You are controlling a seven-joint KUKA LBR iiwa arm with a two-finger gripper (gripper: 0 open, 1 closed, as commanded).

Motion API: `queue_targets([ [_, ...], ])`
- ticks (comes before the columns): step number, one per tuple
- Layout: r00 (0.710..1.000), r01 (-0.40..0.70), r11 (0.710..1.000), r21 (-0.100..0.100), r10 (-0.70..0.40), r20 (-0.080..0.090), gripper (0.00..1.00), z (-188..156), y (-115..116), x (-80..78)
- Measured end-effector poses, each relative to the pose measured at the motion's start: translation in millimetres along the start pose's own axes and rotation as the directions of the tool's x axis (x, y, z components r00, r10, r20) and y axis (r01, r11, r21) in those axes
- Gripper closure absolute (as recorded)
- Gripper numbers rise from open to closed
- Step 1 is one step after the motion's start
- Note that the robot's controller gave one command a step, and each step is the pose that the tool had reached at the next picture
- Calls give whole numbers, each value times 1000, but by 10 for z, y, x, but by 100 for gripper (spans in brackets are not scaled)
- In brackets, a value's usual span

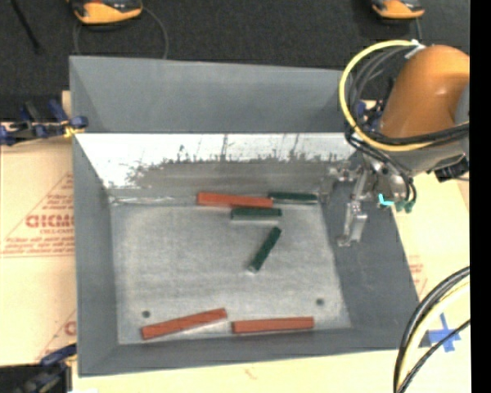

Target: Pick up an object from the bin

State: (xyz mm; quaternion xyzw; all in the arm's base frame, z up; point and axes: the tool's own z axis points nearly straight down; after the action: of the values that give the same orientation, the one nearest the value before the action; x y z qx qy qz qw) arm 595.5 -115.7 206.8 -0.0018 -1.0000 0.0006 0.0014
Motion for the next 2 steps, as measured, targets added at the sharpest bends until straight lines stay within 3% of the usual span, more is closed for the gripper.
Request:
queue_targets([
  [1,973,232,973,4,-232,13,0,1361,558,-366],
  [2,908,419,908,3,-419,10,0,1342,929,-173],
])
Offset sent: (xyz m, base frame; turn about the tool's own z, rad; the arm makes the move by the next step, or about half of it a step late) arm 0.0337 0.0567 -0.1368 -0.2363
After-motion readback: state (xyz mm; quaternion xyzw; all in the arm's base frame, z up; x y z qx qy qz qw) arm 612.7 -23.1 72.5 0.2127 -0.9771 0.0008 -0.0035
